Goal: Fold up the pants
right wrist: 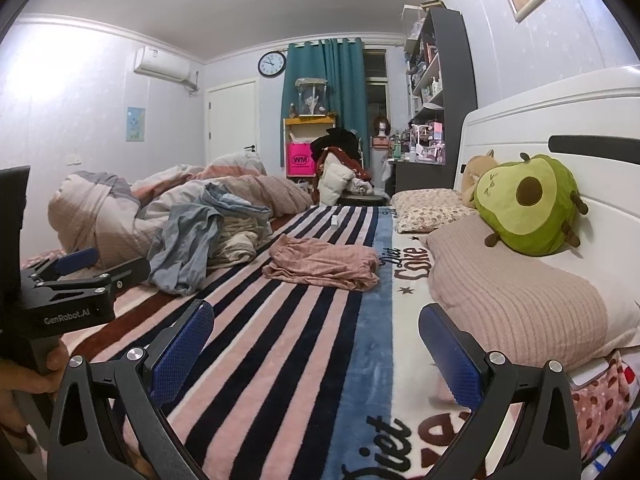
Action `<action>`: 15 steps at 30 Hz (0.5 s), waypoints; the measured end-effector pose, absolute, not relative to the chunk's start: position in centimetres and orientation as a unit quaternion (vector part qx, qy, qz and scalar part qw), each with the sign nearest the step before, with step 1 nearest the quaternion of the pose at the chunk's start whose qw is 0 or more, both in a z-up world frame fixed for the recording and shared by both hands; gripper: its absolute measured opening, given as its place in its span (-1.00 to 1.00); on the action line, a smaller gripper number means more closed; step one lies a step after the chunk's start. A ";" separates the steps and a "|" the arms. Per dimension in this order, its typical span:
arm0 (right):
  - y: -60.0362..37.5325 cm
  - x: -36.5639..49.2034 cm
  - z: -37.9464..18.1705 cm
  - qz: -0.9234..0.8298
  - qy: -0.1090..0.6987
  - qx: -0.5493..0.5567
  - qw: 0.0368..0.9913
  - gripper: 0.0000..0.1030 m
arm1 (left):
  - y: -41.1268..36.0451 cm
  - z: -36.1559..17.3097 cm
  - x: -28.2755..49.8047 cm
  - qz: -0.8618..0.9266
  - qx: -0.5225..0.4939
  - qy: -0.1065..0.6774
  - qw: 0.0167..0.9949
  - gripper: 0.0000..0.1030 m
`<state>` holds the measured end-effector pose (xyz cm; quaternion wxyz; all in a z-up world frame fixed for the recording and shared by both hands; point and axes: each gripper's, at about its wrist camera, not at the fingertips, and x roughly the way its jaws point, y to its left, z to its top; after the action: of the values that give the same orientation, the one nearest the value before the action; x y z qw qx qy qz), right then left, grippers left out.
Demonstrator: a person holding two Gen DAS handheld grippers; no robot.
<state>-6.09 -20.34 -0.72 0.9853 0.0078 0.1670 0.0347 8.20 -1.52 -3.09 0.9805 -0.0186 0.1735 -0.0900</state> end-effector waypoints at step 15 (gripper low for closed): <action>-20.4 -6.1 -0.7 0.035 0.167 0.007 0.985 0.99 | -1.6 -3.2 8.2 -0.089 -0.017 0.173 0.981 0.98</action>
<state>-6.07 -20.42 -0.67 0.9853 0.0071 0.1672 0.0352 8.19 -1.58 -3.16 0.9806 -0.0174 0.1734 -0.0894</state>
